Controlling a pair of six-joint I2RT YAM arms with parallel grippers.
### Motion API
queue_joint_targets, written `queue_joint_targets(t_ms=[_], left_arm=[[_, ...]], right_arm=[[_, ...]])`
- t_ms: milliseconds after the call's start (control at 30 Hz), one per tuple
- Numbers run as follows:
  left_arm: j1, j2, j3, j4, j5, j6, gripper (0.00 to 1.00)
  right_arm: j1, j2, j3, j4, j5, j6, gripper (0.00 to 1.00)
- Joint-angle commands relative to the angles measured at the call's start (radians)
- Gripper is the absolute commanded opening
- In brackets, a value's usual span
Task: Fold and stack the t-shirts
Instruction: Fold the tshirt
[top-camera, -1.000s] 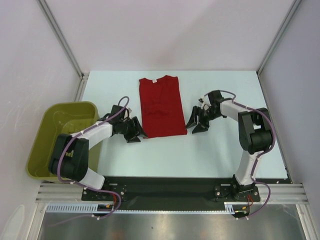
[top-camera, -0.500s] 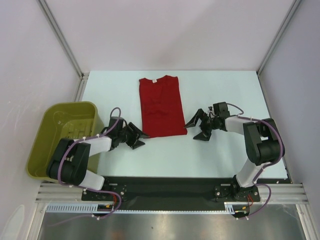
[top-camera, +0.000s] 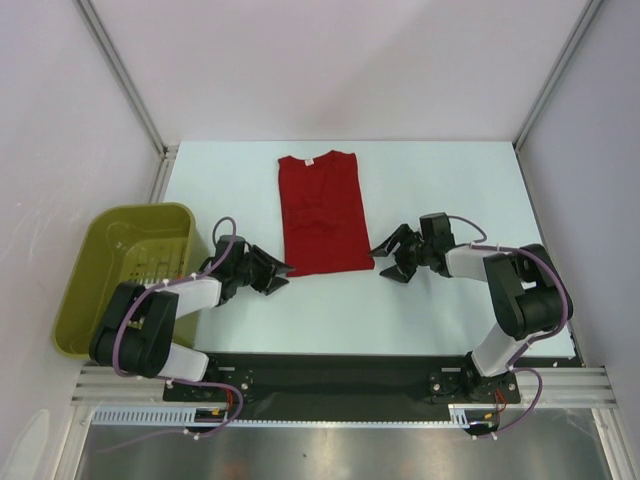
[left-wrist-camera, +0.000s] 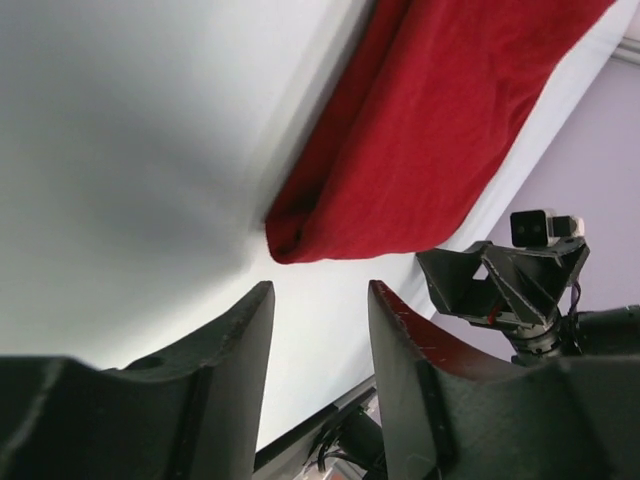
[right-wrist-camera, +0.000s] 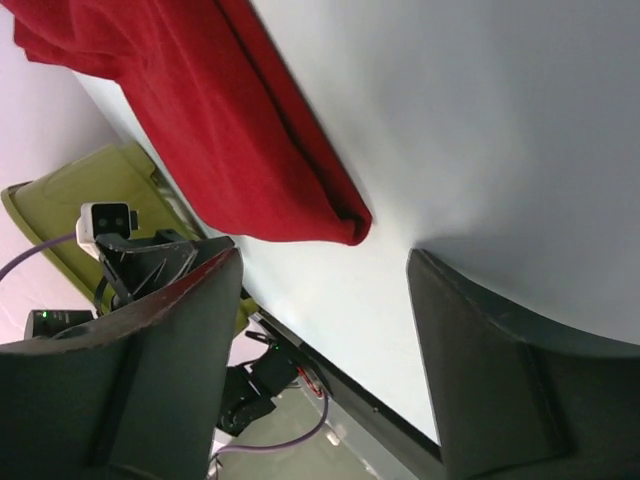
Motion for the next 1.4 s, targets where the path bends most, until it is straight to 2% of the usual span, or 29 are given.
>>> queue_joint_targets(t_ms=[0,67,300,467,867,967,1000,1033,1067,1100,1133,1167,1233,1267,1367], left_arm=[[-0.006,0.003,0.006,-0.010,-0.032,-0.031,0.49],[-0.006,0.003,0.006,-0.023,-0.037,-0.041,0.51],[-0.009,0.033,0.003,-0.009,-0.047,-0.062,0.51],[-0.007,0.059,0.010,0.010,-0.060,-0.061,0.46],[0.023,0.103,0.018,0.036,-0.070,-0.041,0.46],[0.028,0.117,0.021,0.056,-0.066,-0.039,0.36],[0.028,0.122,0.024,0.056,-0.064,-0.033,0.29],[0.029,0.122,0.035,0.053,-0.064,-0.027,0.25],[0.029,0.126,0.039,0.048,-0.064,-0.018,0.21],[0.029,0.128,0.045,0.031,-0.063,0.007,0.09],[0.029,0.129,0.067,0.014,-0.063,0.027,0.03],[0.029,0.132,0.081,-0.007,-0.066,0.048,0.00],[0.026,0.137,0.113,-0.068,-0.075,0.111,0.00],[0.023,0.135,0.116,-0.084,-0.073,0.126,0.00],[0.010,0.115,0.108,-0.127,-0.072,0.168,0.00]], right_arm=[[0.012,-0.021,-0.030,0.039,0.081,0.058,0.71],[0.012,-0.013,-0.030,0.042,0.080,0.078,0.62],[0.041,0.016,-0.025,0.048,0.097,0.101,0.57],[0.055,0.040,-0.019,0.060,0.106,0.112,0.53],[0.067,0.073,0.007,0.046,0.126,0.104,0.45],[0.061,0.088,0.018,0.039,0.121,0.083,0.41],[0.061,0.094,0.021,0.036,0.120,0.076,0.38],[0.058,0.096,0.021,0.036,0.117,0.067,0.35],[0.056,0.097,0.024,0.033,0.115,0.055,0.28],[0.053,0.100,0.022,0.033,0.109,0.047,0.24],[0.048,0.103,0.024,0.031,0.105,0.038,0.20],[0.048,0.105,0.025,0.020,0.100,0.027,0.11],[0.044,0.093,0.018,-0.003,0.091,-0.017,0.03],[0.042,0.084,0.010,-0.010,0.088,-0.034,0.00],[0.045,0.024,-0.033,-0.050,0.083,-0.104,0.00]])
